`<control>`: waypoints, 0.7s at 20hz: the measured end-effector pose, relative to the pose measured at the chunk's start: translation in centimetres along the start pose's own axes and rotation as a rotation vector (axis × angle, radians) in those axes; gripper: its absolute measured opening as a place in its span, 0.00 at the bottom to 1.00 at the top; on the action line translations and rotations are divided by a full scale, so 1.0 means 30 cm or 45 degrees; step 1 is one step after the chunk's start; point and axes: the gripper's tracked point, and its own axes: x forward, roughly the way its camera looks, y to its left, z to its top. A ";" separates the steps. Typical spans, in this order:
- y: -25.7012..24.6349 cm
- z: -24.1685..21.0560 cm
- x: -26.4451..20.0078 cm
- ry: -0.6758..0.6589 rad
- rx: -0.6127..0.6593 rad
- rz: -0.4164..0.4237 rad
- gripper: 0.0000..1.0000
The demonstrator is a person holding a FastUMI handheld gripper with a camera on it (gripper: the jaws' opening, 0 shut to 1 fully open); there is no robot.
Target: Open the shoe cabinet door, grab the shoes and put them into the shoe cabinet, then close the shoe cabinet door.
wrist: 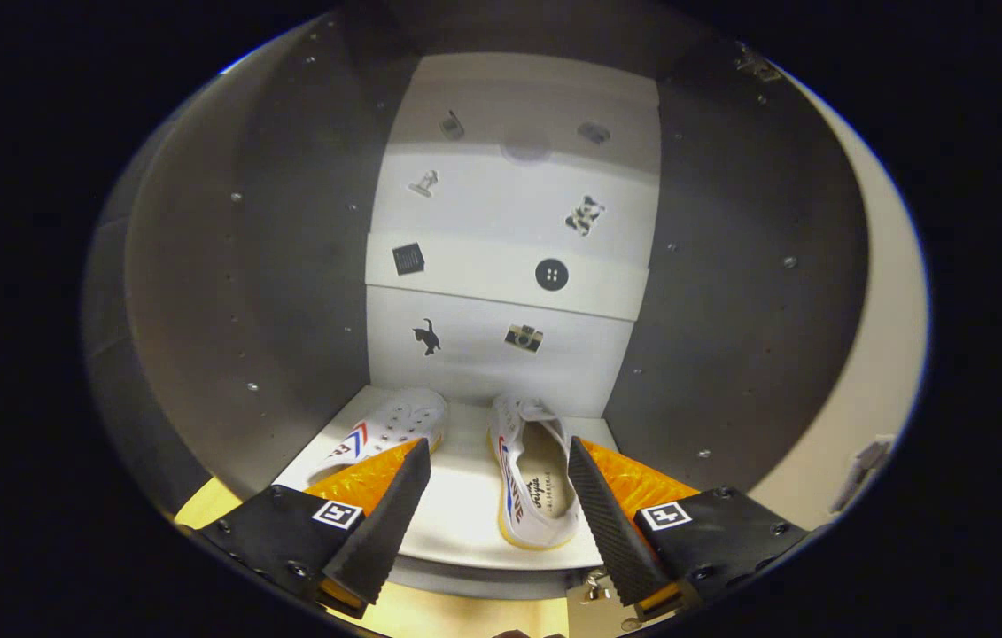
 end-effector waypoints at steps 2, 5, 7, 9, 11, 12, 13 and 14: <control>0.007 0.033 -0.102 -0.051 0.012 0.010 0.98; 0.018 0.071 -0.270 -0.141 0.043 0.024 0.98; 0.031 0.086 -0.393 -0.216 0.066 0.040 0.98; 0.043 0.068 -0.509 -0.262 0.057 0.063 0.98; 0.061 0.016 -0.614 -0.258 0.054 0.098 0.98; 0.066 -0.005 -0.664 -0.259 0.067 0.116 0.98; 0.071 -0.025 -0.715 -0.271 0.085 0.134 0.98; 0.074 -0.042 -0.753 -0.294 0.125 0.145 0.98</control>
